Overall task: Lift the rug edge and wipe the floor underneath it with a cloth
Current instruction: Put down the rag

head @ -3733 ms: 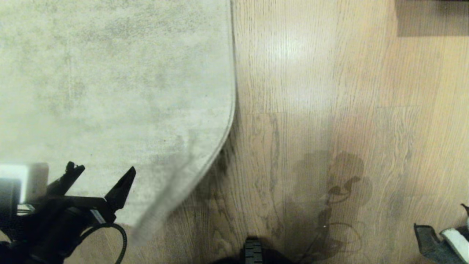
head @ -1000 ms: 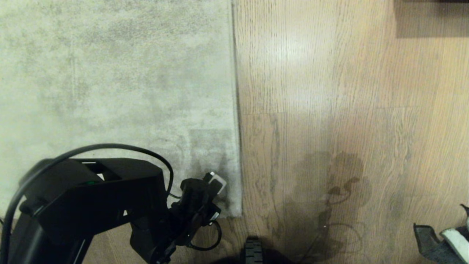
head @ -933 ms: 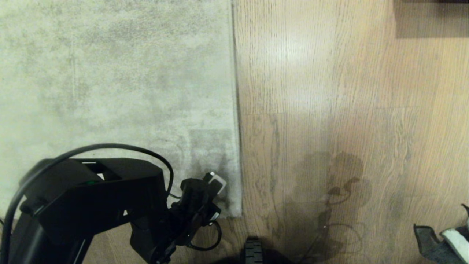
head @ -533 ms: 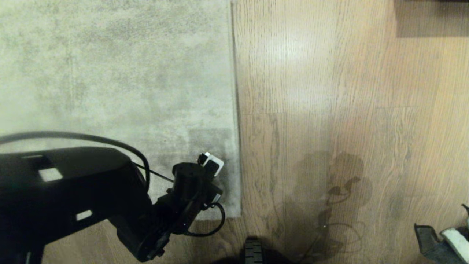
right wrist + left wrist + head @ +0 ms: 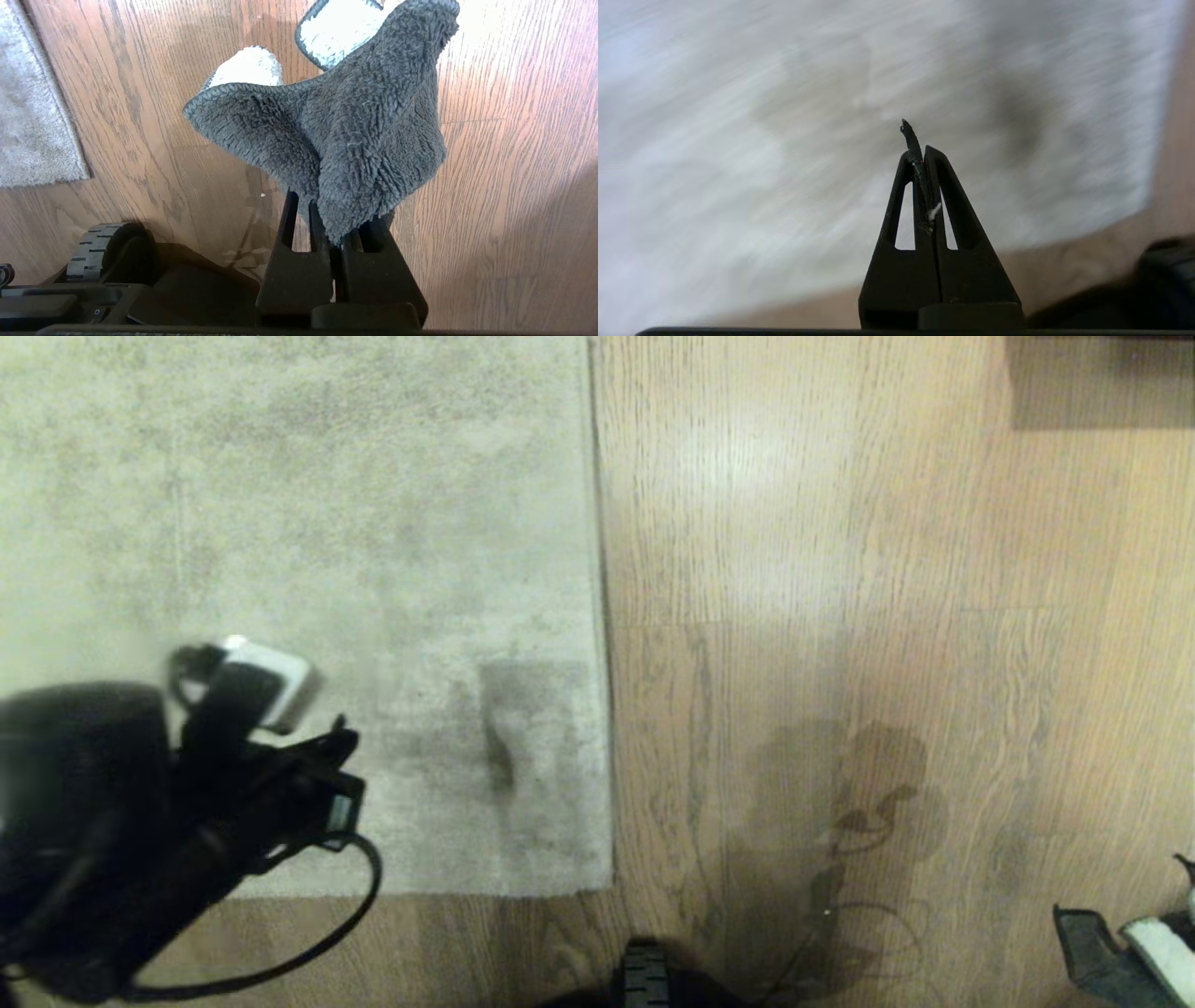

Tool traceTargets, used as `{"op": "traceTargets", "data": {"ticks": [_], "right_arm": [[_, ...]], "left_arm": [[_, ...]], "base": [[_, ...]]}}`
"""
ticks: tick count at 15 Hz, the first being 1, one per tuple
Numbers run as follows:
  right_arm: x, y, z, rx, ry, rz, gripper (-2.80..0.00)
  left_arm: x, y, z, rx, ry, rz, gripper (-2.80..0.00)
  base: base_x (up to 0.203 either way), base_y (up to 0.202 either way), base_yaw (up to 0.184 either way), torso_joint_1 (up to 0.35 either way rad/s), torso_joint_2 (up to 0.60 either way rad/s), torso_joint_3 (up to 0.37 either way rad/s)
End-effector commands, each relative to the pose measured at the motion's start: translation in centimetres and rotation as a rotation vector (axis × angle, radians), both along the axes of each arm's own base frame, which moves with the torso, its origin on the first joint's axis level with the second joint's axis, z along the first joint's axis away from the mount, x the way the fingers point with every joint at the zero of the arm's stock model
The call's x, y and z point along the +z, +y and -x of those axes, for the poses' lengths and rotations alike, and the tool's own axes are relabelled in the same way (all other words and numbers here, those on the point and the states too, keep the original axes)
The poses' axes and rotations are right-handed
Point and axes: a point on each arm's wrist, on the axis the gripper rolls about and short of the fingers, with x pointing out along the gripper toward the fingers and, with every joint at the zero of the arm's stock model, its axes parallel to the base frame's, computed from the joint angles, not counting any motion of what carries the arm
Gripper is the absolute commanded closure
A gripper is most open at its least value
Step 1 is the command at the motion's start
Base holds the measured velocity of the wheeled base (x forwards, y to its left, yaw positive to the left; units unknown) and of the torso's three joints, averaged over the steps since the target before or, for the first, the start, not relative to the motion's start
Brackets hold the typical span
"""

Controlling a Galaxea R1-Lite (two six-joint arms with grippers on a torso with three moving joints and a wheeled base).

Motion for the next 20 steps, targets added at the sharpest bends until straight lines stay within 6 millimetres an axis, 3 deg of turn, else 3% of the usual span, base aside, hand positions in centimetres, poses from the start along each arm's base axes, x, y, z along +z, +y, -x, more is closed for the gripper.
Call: {"op": "traceTargets", "data": {"ticks": [1,4,6,8,10,20], "right_arm": [[0.0,0.0,0.0,0.0,0.001,0.0,0.0],[0.0,0.0,0.0,0.0,0.001,0.0,0.0],[0.0,0.0,0.0,0.0,0.001,0.0,0.0],[0.0,0.0,0.0,0.0,0.001,0.0,0.0],[0.0,0.0,0.0,0.0,0.001,0.0,0.0],[0.0,0.0,0.0,0.0,0.001,0.0,0.0]], "left_arm": [[1.3,5.5,8.5,0.102,-0.189,0.086,0.0],[-2.6,7.6,15.1,0.107,-0.249,0.132,0.0],[-5.6,7.8,18.0,0.093,-0.277,0.154,0.0],[-8.3,7.7,19.7,0.076,-0.261,0.196,0.0],[-10.2,7.5,20.0,0.072,-0.174,0.238,0.0],[-10.3,7.5,20.0,0.073,-0.167,0.242,0.0]], "base": [[0.0,0.0,0.0,0.0,0.0,0.0],[0.0,0.0,0.0,0.0,0.0,0.0],[0.0,0.0,0.0,0.0,0.0,0.0],[0.0,0.0,0.0,0.0,0.0,0.0],[0.0,0.0,0.0,0.0,0.0,0.0],[0.0,0.0,0.0,0.0,0.0,0.0]]}}
